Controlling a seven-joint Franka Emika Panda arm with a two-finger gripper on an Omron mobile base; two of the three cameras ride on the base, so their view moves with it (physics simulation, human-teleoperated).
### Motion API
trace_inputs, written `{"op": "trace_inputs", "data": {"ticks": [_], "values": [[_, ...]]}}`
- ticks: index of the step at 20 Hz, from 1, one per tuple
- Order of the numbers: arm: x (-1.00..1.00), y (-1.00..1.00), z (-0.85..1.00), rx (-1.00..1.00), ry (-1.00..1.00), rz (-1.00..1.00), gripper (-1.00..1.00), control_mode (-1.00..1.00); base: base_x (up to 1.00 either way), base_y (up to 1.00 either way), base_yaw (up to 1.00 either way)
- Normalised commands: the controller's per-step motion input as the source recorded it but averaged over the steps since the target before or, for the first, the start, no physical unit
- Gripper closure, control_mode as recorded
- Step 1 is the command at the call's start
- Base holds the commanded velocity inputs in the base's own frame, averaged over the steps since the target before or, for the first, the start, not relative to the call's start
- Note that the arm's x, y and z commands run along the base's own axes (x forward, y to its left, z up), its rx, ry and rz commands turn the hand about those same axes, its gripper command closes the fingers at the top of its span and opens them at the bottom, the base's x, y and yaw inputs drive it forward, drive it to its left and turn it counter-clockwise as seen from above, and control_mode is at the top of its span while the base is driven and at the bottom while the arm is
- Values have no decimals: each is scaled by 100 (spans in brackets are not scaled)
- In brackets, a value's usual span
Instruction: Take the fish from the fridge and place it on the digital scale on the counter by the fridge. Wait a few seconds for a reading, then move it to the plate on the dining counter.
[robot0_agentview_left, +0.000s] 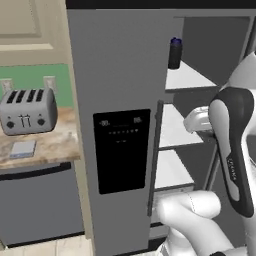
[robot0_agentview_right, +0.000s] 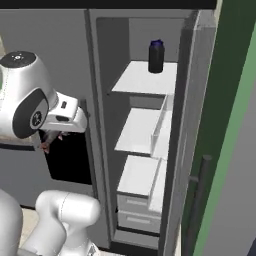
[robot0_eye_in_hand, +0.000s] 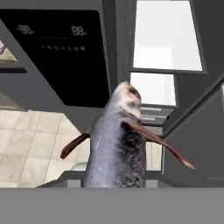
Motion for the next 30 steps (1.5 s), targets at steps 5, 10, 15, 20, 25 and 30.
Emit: {"op": "trace_inputs", "data": {"ticks": [5,10,15,20,25,30], "values": [[0,0,0,0,0,0,100,100,-7,100,0],[0,0,0,0,0,0,100,100,0,100,0],[0,0,0,0,0,0,100,100,4,97,-1],[0,0,0,0,0,0,100,100,43,81,-9],[0,0,0,0,0,0,100,100,76,10,-11],[0,0,0,0,0,0,100,100,58,-6,-7]]}}
